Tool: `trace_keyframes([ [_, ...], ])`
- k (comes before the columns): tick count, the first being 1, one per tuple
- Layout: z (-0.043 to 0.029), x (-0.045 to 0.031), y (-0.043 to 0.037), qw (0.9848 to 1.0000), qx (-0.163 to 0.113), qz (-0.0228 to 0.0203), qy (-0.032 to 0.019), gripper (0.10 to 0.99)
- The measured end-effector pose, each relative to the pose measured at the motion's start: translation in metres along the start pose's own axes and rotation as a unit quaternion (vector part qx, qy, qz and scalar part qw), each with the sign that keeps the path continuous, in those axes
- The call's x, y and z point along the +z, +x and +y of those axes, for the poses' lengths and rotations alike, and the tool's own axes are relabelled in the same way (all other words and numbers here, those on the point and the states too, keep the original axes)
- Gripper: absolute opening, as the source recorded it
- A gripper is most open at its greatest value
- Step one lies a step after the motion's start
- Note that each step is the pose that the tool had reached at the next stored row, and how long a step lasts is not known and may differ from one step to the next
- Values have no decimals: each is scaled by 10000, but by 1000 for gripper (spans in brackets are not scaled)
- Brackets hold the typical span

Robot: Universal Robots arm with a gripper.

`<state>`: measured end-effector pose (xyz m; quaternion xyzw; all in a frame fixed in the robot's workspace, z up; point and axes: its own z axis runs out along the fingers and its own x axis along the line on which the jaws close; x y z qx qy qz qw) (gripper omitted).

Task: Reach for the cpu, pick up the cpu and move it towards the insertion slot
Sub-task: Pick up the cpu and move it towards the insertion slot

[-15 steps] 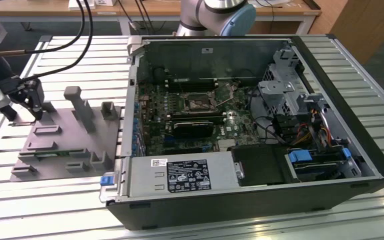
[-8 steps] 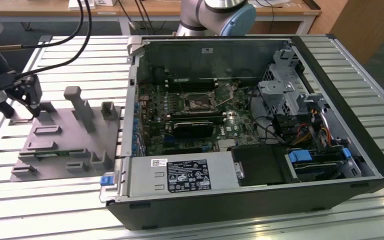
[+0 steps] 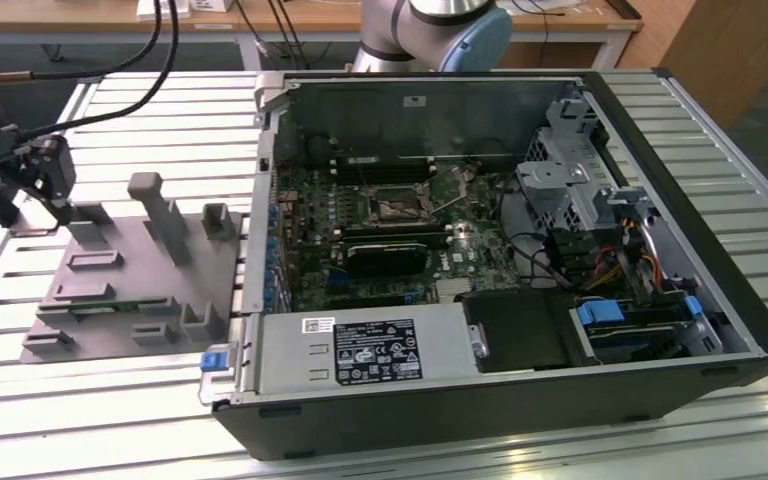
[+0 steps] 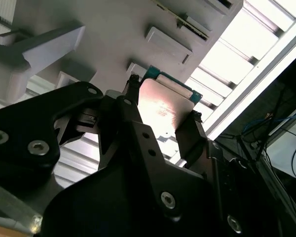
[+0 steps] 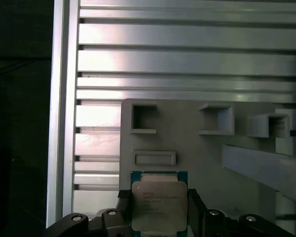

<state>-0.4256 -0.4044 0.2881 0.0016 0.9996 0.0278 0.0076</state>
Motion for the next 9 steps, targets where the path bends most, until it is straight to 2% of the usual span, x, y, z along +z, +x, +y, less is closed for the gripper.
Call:
trace_keyframes([
  [9, 22, -389, 7, 10000, 1, 0, -3, 541],
])
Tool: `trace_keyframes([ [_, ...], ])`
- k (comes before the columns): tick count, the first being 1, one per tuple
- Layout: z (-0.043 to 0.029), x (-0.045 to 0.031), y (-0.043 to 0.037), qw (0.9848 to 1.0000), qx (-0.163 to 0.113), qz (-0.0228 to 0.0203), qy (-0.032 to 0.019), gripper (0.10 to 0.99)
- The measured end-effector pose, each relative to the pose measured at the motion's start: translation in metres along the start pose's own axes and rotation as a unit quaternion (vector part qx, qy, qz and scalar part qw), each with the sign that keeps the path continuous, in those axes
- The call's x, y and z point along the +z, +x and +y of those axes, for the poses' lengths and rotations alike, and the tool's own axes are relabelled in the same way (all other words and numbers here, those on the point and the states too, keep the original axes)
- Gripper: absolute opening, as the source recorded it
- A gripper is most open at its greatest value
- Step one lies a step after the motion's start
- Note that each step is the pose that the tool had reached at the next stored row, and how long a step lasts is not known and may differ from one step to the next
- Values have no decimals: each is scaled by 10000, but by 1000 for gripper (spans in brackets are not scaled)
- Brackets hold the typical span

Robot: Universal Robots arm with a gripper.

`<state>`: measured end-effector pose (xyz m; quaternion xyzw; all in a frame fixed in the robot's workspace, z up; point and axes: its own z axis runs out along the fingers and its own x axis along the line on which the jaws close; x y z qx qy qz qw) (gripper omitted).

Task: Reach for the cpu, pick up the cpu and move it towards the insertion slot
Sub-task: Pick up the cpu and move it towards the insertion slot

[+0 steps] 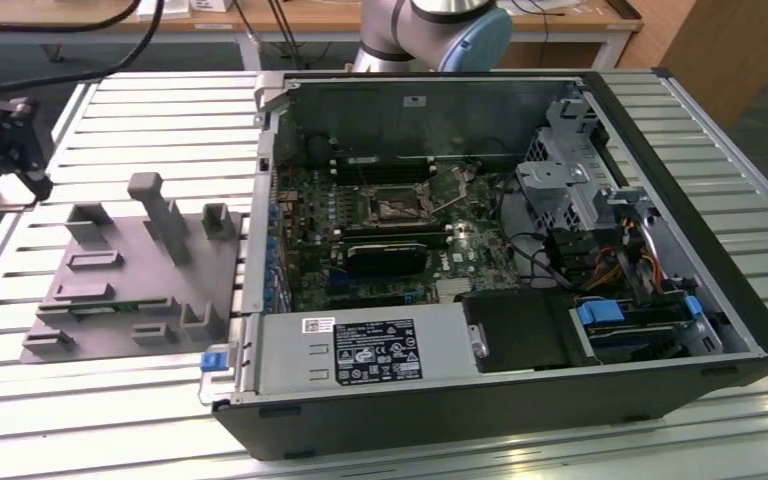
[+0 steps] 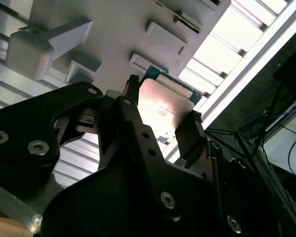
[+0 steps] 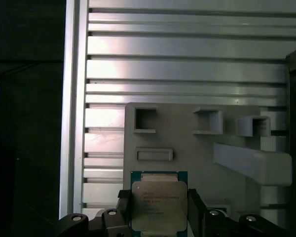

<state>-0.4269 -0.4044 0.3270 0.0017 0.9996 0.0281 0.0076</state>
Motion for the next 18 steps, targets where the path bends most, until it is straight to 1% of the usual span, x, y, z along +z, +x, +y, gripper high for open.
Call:
trace_keyframes([
  [9, 23, -394, 0, 10000, 1, 0, -7, 541],
  [12, 28, -503, -2, 10000, 0, 0, -8, 541],
  [14, 32, -554, -3, 10000, 0, 1, -8, 541],
  [16, 32, -559, -5, 10000, 0, -1, -10, 541],
  [18, 32, -561, -32, 10000, 1, 1, -9, 541],
])
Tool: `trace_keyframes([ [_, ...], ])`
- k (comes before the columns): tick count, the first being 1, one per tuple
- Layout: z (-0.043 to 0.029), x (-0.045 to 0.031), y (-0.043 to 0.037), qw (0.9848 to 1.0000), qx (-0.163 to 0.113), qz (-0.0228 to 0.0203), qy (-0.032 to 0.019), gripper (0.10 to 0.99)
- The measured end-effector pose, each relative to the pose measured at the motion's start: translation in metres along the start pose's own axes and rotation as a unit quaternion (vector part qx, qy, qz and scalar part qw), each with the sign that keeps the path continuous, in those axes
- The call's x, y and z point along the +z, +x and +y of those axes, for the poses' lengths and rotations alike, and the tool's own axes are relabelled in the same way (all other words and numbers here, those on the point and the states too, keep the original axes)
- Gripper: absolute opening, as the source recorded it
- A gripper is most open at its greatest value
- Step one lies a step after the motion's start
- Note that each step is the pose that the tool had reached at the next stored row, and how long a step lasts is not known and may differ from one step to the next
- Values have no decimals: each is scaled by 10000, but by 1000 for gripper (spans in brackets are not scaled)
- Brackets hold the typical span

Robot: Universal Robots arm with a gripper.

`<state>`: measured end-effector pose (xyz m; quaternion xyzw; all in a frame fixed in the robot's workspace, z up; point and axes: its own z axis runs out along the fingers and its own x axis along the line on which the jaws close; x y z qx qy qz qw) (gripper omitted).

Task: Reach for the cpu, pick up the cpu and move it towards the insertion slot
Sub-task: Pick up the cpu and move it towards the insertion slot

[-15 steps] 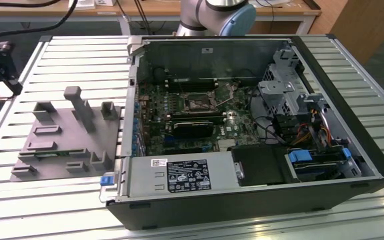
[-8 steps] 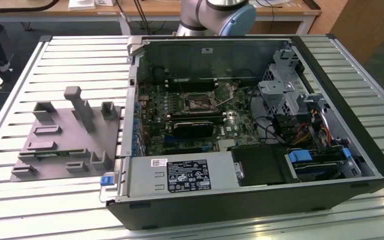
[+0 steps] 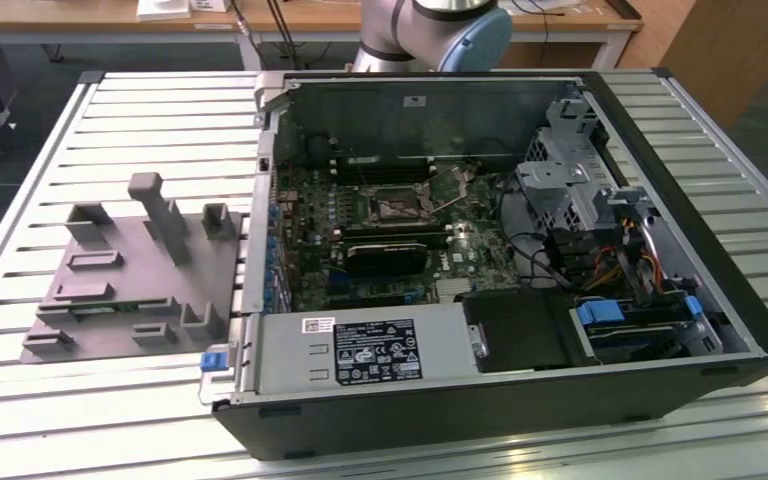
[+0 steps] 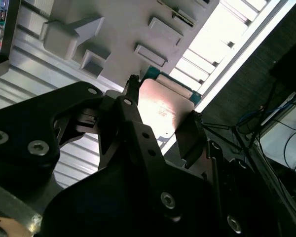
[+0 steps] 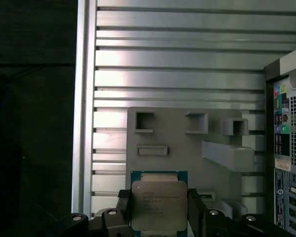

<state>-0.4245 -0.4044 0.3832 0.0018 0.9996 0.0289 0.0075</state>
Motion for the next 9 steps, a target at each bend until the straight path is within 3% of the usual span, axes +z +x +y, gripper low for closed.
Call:
trace_keyframes([
  [9, 1, 3, -197, 10000, 19, 0, 0, 541],
])
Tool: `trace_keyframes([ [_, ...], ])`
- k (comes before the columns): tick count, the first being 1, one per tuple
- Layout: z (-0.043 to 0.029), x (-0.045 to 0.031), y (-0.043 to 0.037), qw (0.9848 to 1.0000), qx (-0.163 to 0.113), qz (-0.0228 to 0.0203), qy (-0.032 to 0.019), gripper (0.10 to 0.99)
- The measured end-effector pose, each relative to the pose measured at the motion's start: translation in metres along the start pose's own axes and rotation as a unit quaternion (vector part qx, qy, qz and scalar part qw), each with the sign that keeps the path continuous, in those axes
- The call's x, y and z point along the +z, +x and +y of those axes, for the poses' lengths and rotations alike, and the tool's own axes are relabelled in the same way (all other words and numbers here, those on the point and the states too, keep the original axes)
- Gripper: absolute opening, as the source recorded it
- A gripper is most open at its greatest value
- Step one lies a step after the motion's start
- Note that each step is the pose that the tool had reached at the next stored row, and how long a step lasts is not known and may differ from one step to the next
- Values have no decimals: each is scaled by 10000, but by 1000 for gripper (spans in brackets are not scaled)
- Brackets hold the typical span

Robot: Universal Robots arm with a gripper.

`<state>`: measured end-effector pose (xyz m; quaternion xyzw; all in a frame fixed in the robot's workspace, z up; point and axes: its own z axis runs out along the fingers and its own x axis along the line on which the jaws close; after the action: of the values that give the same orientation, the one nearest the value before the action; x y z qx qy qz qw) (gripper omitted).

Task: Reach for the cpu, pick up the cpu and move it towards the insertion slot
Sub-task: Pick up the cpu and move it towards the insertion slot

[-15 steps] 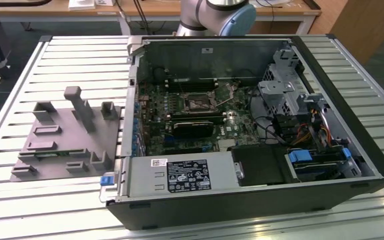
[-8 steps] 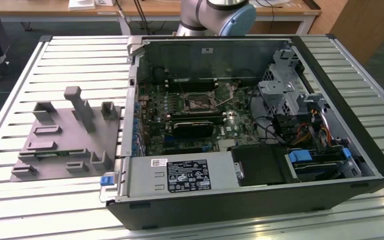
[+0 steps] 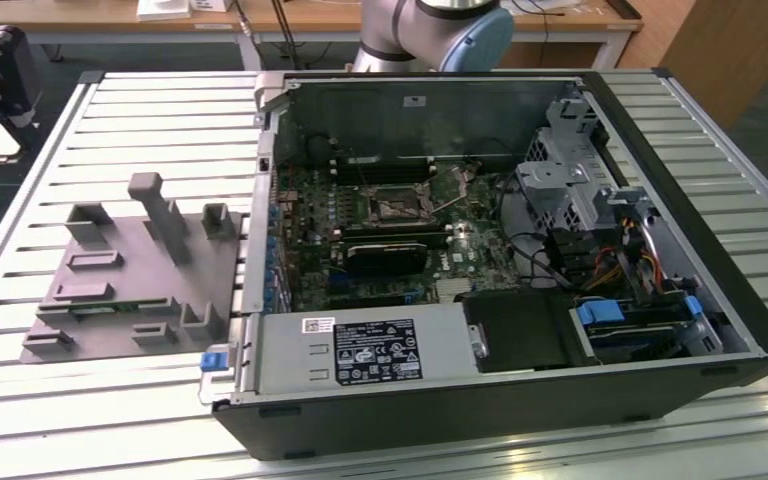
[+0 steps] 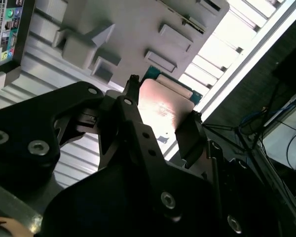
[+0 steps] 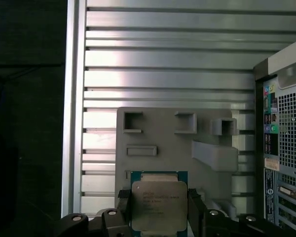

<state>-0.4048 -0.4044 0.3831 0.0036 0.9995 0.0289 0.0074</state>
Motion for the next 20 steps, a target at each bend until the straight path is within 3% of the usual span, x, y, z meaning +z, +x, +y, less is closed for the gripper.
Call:
trace_keyframes([
  [3, 1, 2, -89, 10000, 0, -1, -1, 541],
  [12, 9, -58, -153, 10000, 0, 0, -3, 541],
  [20, 11, -52, -421, 10000, 1, 0, -3, 541],
])
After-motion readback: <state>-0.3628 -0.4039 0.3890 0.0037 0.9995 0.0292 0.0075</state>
